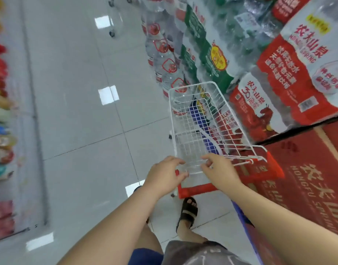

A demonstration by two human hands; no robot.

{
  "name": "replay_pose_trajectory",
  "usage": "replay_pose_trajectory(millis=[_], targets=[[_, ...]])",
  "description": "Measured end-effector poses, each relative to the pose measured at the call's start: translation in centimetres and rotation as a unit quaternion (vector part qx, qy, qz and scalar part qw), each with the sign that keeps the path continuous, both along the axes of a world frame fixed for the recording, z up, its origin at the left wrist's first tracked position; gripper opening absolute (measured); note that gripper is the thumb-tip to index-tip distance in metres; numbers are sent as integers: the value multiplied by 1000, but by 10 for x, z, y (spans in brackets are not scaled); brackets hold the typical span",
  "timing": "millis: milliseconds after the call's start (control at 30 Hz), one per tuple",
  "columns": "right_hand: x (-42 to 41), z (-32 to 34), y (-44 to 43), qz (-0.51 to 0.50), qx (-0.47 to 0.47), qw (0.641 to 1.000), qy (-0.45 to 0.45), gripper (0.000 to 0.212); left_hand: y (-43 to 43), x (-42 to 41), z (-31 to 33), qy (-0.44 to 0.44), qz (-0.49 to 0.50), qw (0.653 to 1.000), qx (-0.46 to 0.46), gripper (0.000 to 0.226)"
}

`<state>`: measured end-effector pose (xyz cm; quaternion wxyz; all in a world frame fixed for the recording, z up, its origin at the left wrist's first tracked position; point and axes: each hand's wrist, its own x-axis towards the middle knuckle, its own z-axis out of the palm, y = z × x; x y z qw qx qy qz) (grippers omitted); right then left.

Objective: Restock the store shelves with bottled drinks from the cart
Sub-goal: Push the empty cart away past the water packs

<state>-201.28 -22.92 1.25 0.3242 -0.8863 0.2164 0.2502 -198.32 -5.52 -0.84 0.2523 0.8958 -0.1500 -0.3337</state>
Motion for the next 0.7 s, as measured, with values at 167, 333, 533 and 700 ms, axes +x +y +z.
replay_pose_trajectory(millis=[167, 333, 533, 700], targets=[[63, 32, 116, 179, 50, 982, -17, 33, 116, -1, 44, -13, 246, 968, -45, 37], [88, 53, 249, 294, 90, 951, -26, 27, 239, -29, 74, -42, 460, 882, -99, 29], [77, 59, 405, 391, 131, 911, -1, 30, 377, -66, 83, -44, 558, 825, -80, 26], [81, 64, 493, 476, 157, 865, 25, 29, 460, -86, 96, -73, 644, 759, -66, 24]])
